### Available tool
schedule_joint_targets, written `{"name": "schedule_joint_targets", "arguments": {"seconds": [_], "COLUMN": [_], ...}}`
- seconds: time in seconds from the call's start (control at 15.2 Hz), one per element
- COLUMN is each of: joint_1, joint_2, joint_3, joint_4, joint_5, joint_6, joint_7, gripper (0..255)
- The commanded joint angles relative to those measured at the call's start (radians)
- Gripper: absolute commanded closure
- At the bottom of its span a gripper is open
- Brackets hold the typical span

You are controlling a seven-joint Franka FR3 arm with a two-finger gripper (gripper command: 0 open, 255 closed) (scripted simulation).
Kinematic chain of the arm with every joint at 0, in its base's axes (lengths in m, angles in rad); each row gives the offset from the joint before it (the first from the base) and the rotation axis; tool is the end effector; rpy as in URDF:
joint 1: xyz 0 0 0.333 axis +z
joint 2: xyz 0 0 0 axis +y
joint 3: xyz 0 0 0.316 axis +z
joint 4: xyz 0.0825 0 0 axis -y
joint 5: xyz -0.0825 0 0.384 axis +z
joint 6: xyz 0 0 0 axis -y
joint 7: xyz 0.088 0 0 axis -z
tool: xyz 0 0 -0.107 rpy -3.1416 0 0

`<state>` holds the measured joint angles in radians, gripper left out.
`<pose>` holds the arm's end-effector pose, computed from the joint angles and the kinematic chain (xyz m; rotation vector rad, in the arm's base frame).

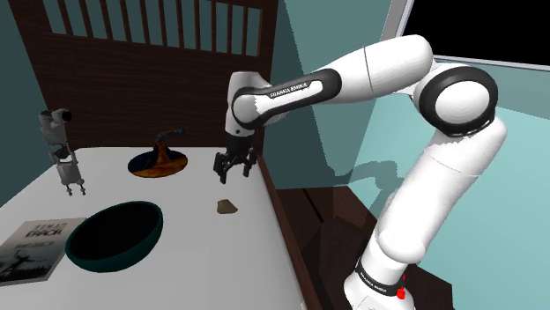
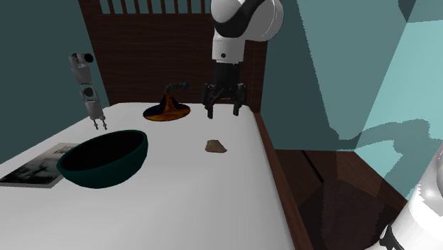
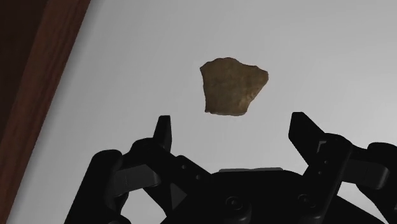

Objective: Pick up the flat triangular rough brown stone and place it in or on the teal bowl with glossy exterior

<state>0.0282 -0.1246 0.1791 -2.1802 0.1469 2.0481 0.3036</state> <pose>0.4956 0.1142 0.4425 -3.0283 0.2518 0.0542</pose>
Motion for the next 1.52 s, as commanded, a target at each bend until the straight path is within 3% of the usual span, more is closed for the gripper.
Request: {"name": "schedule_joint_targets", "arguments": {"seconds": [0.0,0.13,0.59,1.12,1.19,1.45], "joint_1": [0.005,0.008,0.016,0.016,0.016,0.016], "joint_2": [0.081,0.136,0.18,0.18,0.18,0.18], "joint_3": [0.01,0.015,0.021,0.021,0.021,0.021], "joint_4": [0.039,0.069,0.014,0.014,0.014,0.014], "joint_5": [0.0,-0.001,-0.002,-0.002,-0.002,-0.002], "joint_6": [0.028,0.042,0.141,0.141,0.141,0.141], "joint_7": [0.033,0.052,0.054,0.054,0.054,0.054], "gripper": [0,0,0,0,255,255]}}
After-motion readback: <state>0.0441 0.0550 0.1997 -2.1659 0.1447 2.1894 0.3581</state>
